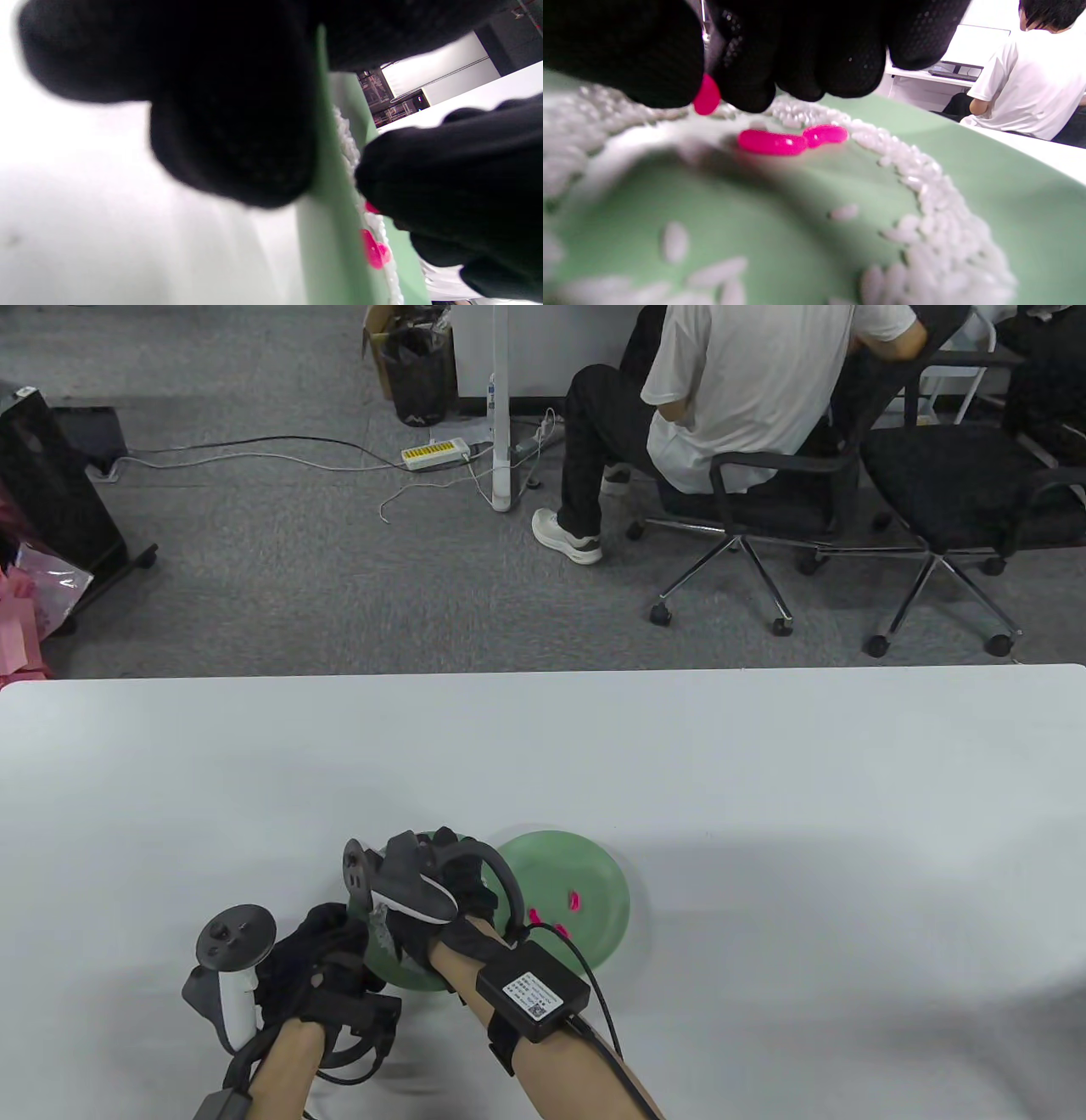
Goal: Pick gummy candy with hand pinch into plate
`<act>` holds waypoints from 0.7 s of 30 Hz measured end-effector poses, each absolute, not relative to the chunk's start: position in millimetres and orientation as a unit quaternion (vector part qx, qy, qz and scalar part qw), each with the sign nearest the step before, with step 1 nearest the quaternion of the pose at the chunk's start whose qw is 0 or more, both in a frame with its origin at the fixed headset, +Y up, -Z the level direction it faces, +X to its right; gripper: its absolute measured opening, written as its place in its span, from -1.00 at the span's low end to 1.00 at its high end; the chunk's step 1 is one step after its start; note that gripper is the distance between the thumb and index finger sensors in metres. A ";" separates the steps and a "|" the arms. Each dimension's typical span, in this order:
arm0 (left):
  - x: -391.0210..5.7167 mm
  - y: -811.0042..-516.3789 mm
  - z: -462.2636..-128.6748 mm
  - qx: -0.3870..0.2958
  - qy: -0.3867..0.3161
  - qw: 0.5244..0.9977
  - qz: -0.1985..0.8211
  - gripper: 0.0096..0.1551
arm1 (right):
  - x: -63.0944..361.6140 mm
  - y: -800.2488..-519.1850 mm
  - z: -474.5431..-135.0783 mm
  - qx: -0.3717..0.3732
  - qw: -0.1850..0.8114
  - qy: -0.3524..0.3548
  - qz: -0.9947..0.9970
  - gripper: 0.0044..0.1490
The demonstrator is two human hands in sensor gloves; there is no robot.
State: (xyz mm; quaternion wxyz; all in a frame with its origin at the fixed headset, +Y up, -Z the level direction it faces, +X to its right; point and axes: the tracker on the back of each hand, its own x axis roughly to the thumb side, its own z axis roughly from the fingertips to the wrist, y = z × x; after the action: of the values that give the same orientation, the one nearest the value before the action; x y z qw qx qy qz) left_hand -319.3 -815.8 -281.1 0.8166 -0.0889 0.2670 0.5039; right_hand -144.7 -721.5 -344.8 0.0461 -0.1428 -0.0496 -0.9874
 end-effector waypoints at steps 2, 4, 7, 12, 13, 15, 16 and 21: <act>-321.9 -818.5 -282.0 -0.090 0.272 0.813 0.506 -0.44 | -138.6 -712.3 -343.6 -0.144 0.027 -0.043 -0.988 -0.44; -324.8 -821.4 -282.5 -0.093 0.277 0.810 0.509 -0.44 | -128.3 -702.5 -344.9 -0.137 0.013 -0.037 -0.990 -0.44; -328.4 -824.7 -282.6 -0.093 0.285 0.806 0.510 -0.44 | -101.4 -687.3 -349.6 -0.114 -0.007 -0.028 -0.993 -0.44; -334.9 -830.0 -284.9 -0.092 0.295 0.800 0.514 -0.44 | -46.8 -687.0 -364.3 -0.051 -0.013 -0.028 -0.998 -0.44; -335.5 -830.3 -284.8 -0.091 0.297 0.798 0.516 -0.44 | -35.4 -690.0 -365.5 -0.038 -0.007 -0.039 -0.998 -0.44; -338.6 -832.6 -285.7 -0.089 0.301 0.797 0.516 -0.44 | -21.9 -699.8 -367.6 -0.022 -0.002 -0.053 -0.998 -0.44; -341.2 -834.6 -286.6 -0.089 0.303 0.796 0.516 -0.44 | -15.6 -707.9 -368.7 -0.014 0.002 -0.065 -0.998 -0.44; -344.4 -837.7 -286.6 -0.089 0.306 0.795 0.515 -0.43 | -4.7 -735.4 -370.2 0.005 0.031 -0.101 -0.994 -0.45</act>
State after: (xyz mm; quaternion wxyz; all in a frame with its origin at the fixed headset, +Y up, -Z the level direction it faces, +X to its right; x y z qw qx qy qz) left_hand -344.4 -837.7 -286.6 0.7953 -0.0886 0.3064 0.5155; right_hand -4.7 -735.4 -370.2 0.0314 0.0052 -0.1005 -0.9944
